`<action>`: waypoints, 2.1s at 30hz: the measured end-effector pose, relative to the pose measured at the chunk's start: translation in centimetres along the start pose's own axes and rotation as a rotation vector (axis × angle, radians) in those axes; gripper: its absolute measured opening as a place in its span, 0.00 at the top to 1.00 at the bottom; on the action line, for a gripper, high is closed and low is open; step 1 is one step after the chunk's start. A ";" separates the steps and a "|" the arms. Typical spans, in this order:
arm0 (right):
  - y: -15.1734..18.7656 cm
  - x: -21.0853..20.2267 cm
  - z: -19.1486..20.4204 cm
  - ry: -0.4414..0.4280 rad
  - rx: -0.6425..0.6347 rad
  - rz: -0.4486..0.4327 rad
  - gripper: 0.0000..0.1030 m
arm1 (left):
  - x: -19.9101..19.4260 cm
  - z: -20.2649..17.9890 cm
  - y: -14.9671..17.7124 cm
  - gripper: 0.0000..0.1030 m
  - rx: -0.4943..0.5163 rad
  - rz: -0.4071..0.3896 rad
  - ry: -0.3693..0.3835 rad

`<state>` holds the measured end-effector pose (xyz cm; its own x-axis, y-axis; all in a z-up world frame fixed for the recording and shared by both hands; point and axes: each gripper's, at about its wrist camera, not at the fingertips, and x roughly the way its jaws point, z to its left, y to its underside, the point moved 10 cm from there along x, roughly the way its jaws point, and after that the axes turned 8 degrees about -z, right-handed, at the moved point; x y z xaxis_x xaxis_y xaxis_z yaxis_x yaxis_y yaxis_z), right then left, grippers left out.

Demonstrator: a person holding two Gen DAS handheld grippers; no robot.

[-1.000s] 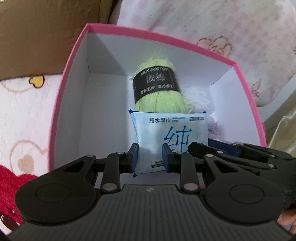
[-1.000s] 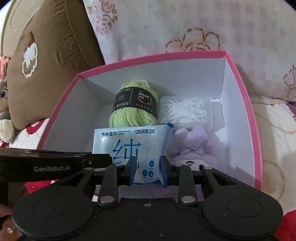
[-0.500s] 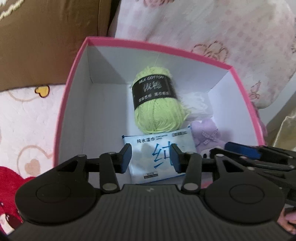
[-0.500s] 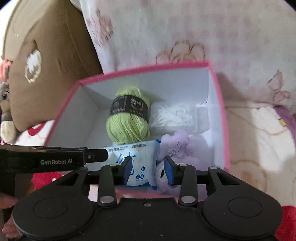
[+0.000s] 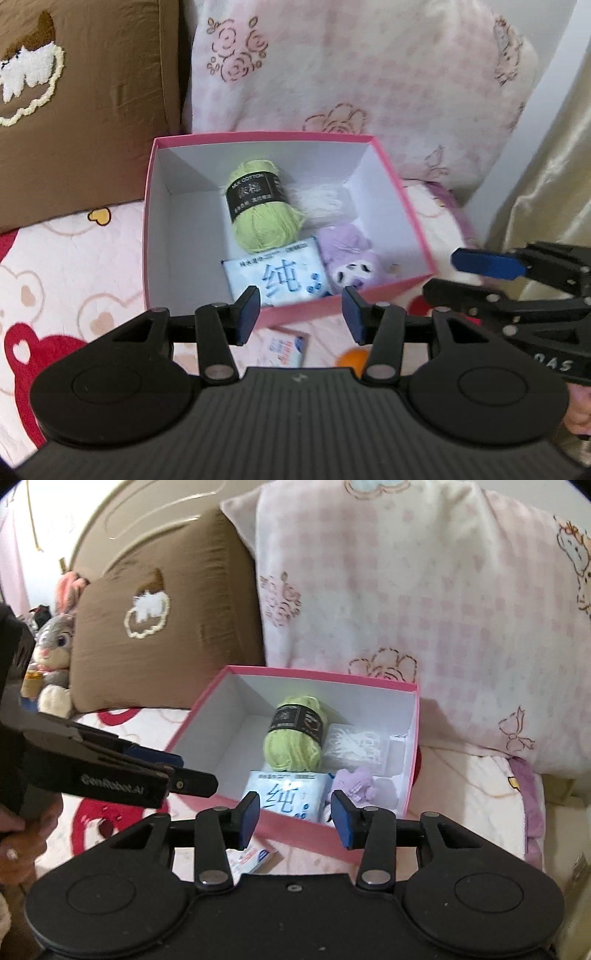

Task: Organize objects
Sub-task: 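Lift the left gripper away and move it toward the white box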

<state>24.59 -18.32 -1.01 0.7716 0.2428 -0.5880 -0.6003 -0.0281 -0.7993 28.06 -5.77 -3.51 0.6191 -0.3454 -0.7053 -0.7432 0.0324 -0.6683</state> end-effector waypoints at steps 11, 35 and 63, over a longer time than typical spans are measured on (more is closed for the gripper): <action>0.3 -6.1 2.9 -0.012 -0.152 -0.036 0.48 | -5.0 -1.4 2.1 0.32 0.027 -0.016 0.012; 6.0 -11.5 8.9 -0.117 -0.286 0.023 0.08 | -9.2 -2.6 10.0 0.10 0.049 0.040 0.073; 12.4 3.0 10.1 -0.098 -0.596 0.023 0.08 | 0.4 7.5 14.1 0.05 -0.136 0.013 -0.018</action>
<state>17.34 -8.13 -11.45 0.7197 0.3231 -0.6145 -0.3734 -0.5661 -0.7349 19.73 1.62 -15.00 0.6125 -0.3288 -0.7189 -0.7782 -0.0913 -0.6213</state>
